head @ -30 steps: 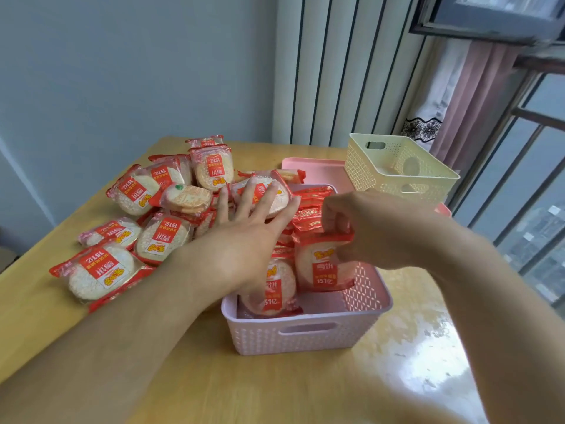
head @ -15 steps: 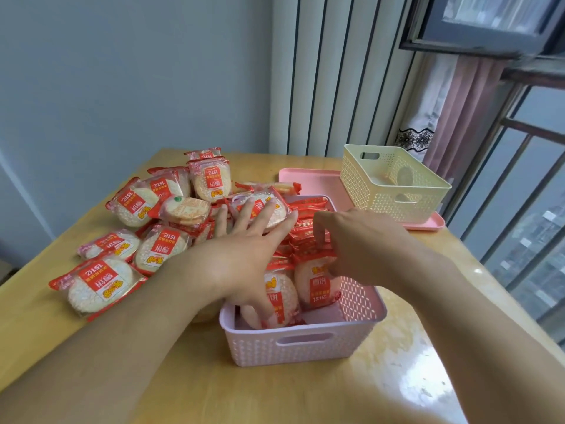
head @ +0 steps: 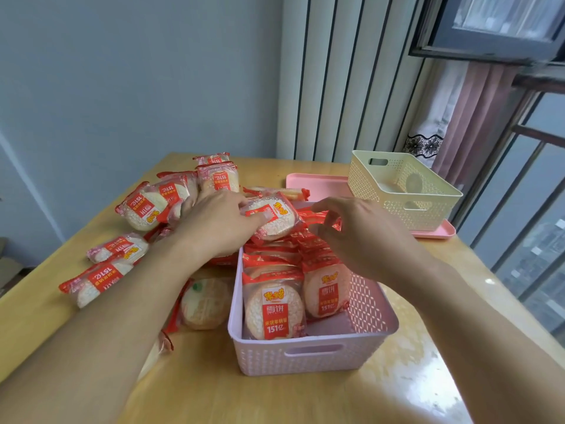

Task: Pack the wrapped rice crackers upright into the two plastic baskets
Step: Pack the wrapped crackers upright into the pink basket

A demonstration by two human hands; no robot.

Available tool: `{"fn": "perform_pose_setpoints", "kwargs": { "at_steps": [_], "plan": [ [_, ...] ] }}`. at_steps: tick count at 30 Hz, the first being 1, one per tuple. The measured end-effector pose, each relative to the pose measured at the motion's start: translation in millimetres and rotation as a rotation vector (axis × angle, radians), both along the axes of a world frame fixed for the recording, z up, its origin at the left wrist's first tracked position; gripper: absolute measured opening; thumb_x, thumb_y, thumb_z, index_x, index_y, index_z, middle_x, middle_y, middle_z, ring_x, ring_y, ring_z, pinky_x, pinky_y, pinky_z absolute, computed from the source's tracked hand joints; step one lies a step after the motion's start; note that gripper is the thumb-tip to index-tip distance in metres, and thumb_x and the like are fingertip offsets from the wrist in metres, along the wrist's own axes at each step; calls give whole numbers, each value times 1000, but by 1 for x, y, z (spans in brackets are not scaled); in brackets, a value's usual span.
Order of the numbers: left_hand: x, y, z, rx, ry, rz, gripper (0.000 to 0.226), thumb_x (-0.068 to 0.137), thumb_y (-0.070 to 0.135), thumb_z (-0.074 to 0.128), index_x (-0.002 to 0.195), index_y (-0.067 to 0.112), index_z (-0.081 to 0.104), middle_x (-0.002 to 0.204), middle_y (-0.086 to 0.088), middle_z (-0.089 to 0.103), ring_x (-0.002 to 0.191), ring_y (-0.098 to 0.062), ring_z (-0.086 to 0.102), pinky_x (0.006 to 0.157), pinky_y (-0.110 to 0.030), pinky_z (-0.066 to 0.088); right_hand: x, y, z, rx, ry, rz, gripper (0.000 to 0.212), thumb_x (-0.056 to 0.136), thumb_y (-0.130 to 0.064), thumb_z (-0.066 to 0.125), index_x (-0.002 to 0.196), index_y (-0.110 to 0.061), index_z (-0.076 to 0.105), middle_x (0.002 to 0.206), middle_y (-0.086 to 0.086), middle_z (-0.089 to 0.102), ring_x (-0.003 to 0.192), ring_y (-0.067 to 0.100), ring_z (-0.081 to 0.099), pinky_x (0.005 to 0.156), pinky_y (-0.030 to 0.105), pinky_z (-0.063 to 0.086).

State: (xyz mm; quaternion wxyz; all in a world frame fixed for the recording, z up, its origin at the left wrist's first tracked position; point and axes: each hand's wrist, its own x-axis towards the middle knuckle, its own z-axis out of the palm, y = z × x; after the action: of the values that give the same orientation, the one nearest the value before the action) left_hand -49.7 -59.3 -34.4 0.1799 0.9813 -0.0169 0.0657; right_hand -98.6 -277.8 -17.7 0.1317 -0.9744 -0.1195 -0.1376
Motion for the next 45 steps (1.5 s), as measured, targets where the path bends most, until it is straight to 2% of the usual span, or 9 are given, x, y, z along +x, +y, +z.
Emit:
{"fn": "perform_pose_setpoints", "kwargs": {
  "at_steps": [4,8,15,18,22,30,35,40,45],
  "plan": [
    [-6,-2,9,-200,-130,-72,42,71,63,78,96,32,64,114,5,69,109,-23,60,91,-41,49,3,2,-7,44,-8,21,50,91,-64,54,134,-39,57,113,-15,65,101,13,62,75,33,49],
    [-15,-5,21,-420,-214,-199,37,72,43,87,88,28,57,86,14,62,82,-12,62,69,-32,47,7,2,-9,162,10,37,72,85,-76,48,142,-33,54,119,-10,66,100,11,63,84,37,54],
    [-33,-15,32,-684,-106,-484,43,76,37,88,103,24,56,87,10,76,79,-8,72,73,-28,57,0,0,12,1030,205,350,36,81,-37,75,104,-10,71,94,12,77,85,30,75,76,49,60],
    [-28,-5,25,-479,132,-583,70,68,25,93,124,33,52,111,16,73,99,6,67,83,-13,51,-6,-6,22,834,272,343,28,78,-27,77,100,-11,71,86,5,77,73,19,72,64,39,60],
    [-21,-1,19,-216,29,-525,75,80,3,77,134,47,48,133,19,59,119,3,54,89,-10,45,-14,-3,22,643,424,391,25,77,-12,84,96,-16,68,92,6,78,84,23,77,76,48,63],
    [-9,8,12,-209,-111,-284,51,85,13,77,122,44,61,129,17,60,103,-2,61,82,-26,47,-31,0,35,143,424,447,23,81,-32,83,95,-21,70,86,0,74,73,14,68,68,43,56],
    [-1,-1,-1,-349,-169,-154,46,80,26,82,121,32,63,101,15,66,95,-10,63,87,-39,56,-39,33,9,-105,320,435,34,70,-34,86,97,-33,66,74,-15,59,66,4,52,58,21,40],
    [8,0,-9,-340,-216,-43,42,82,28,79,120,29,61,86,12,58,92,-18,61,83,-40,53,-33,43,-11,-315,94,386,69,63,-54,84,121,-35,52,113,-12,58,104,16,53,83,33,40],
    [15,1,-18,-322,-178,-32,41,93,37,68,131,28,57,131,-2,53,121,-22,54,101,-39,46,-32,41,-13,-460,62,340,95,61,-73,76,137,-30,42,126,-8,50,113,18,45,99,35,39]
  ]
}}
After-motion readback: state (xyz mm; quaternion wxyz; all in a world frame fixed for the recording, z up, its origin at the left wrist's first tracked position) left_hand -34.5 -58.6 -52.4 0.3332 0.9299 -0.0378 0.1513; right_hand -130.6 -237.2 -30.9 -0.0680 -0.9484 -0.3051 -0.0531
